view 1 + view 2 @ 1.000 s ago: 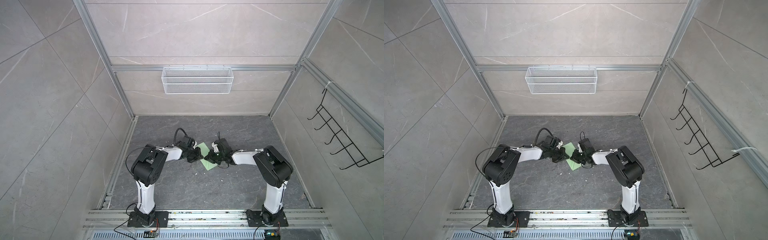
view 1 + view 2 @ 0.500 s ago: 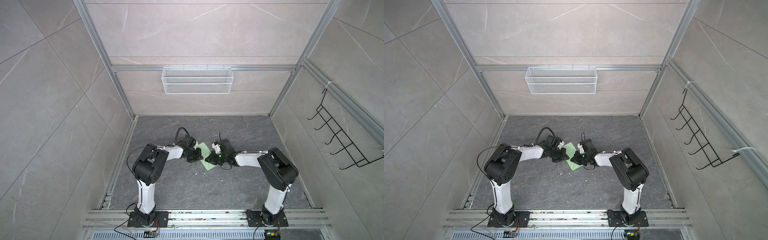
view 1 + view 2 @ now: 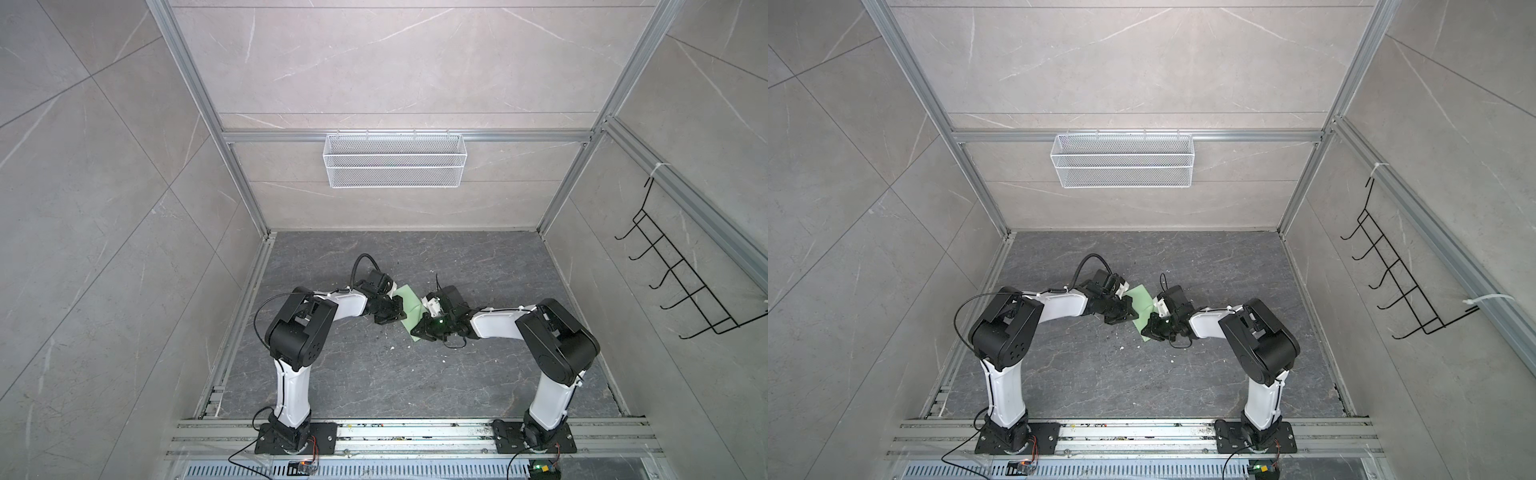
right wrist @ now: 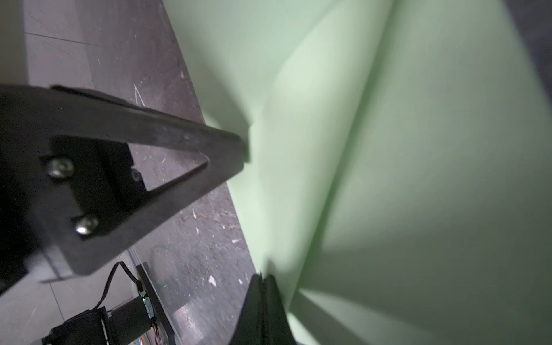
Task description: Fold a paper plane with a square sheet of paper (pick it up from the middle)
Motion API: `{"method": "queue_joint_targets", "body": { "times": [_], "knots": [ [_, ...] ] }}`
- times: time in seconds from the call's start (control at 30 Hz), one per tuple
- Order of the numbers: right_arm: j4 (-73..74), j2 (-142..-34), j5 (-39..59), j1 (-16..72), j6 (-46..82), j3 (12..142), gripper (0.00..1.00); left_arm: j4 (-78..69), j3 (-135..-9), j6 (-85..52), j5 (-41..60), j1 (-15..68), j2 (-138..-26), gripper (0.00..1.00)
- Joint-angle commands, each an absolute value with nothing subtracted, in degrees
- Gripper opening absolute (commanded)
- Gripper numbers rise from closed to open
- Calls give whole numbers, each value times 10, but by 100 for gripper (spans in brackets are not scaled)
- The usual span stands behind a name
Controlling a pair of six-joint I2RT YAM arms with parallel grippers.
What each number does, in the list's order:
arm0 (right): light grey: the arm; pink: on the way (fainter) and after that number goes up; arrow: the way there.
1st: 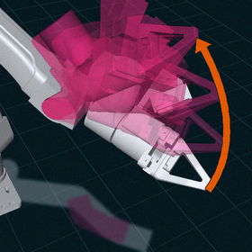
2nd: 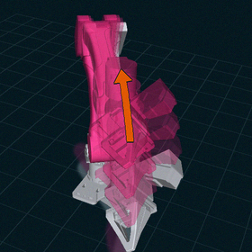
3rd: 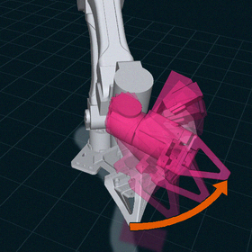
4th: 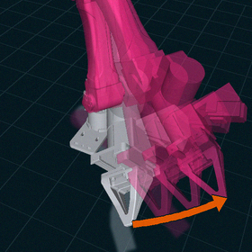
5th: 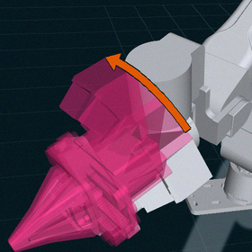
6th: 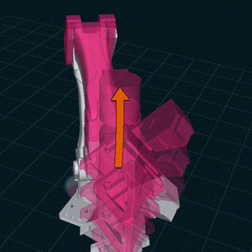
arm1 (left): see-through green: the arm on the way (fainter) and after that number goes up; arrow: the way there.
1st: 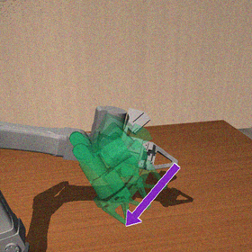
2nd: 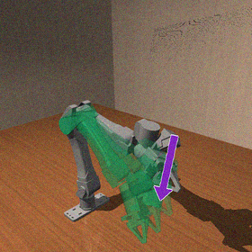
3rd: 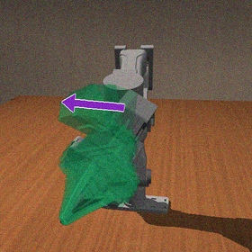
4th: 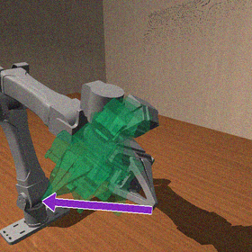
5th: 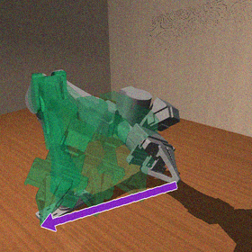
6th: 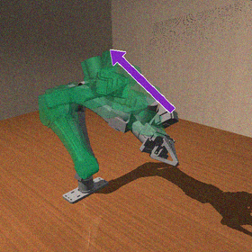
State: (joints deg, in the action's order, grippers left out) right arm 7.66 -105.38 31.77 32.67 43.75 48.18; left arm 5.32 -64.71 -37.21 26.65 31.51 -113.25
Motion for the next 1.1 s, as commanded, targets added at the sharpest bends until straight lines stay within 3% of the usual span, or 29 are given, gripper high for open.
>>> {"method": "queue_joint_targets", "body": {
  "times": [0.0,0.4,0.77,1.07],
  "knots": [
    [28,-1038,313,330,414,459,5,128,-637,-356,195,316,-1171,0],
    [34,-967,308,314,393,451,6,132,-639,-350,195,316,-1172,0],
    [89,-1083,342,297,387,552,5,136,-642,-350,196,316,-1176,0],
    [98,-1099,330,272,393,507,5,141,-647,-344,194,316,-1176,0]
  ]
}}
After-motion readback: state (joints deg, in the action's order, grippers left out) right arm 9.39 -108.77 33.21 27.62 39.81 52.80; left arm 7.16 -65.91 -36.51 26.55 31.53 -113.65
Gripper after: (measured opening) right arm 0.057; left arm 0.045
